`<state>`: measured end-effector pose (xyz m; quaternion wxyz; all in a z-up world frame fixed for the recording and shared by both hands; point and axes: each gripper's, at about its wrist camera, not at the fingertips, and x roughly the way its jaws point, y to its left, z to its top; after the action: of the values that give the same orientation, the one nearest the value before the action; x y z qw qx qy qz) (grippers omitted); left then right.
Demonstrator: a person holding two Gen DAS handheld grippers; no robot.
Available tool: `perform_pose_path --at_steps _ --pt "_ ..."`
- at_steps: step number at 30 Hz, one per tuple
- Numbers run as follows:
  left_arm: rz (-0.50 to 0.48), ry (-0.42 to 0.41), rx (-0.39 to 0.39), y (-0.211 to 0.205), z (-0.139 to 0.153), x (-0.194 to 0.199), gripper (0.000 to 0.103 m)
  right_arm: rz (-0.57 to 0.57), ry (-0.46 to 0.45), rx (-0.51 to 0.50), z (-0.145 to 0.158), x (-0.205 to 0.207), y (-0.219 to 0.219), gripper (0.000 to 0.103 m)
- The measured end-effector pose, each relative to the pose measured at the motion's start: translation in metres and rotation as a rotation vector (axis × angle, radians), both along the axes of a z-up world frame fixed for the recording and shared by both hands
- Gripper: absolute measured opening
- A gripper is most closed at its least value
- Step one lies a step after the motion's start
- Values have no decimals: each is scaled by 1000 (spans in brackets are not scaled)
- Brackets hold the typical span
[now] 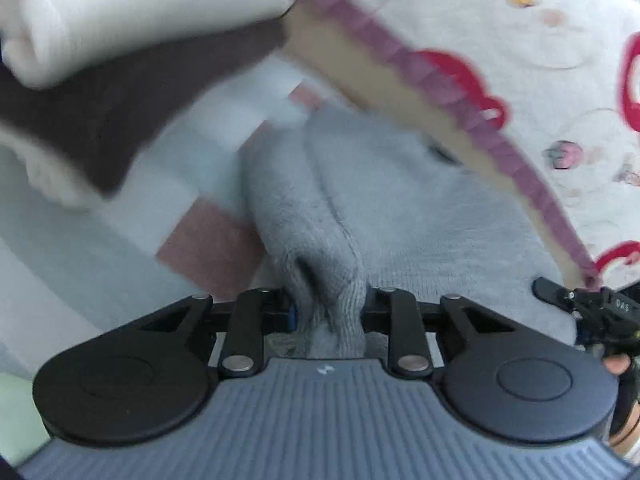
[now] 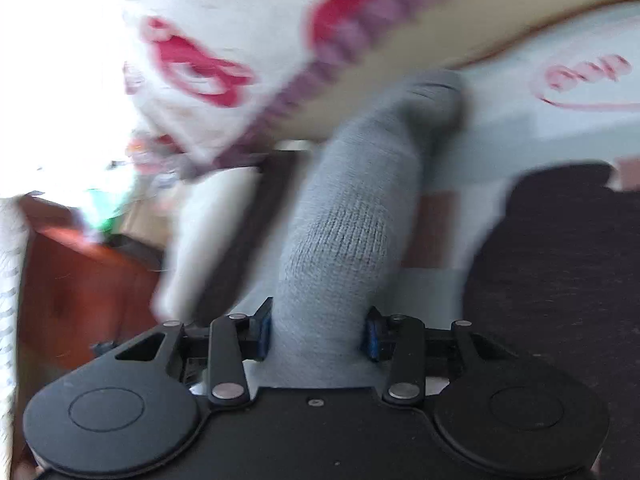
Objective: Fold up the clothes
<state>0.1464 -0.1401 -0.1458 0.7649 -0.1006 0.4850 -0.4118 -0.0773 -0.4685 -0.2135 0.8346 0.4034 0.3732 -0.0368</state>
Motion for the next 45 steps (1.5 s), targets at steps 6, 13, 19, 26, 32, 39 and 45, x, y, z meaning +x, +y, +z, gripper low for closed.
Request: perform_pose_path --at_steps 6,13,19,26,32,39,45 --pt "6 106 99 -4 -34 -7 50 78 8 -50 13 -5 7 53" --pt "-14 102 115 -12 -45 -12 69 2 10 93 -4 -12 4 73" --pt "-28 106 69 -17 -51 -14 76 4 -11 94 -12 -13 -4 79" --pt "-69 99 98 -14 -51 -12 77 -16 -22 144 -6 28 -52 80" --pt "-118 26 100 -25 -53 -21 81 10 -29 170 -28 69 -74 79" --pt "-156 1 123 -11 -43 -16 80 -27 -64 247 -38 112 -110 59" --pt "-184 -156 -62 17 25 -7 55 14 -15 288 -43 137 -129 54"
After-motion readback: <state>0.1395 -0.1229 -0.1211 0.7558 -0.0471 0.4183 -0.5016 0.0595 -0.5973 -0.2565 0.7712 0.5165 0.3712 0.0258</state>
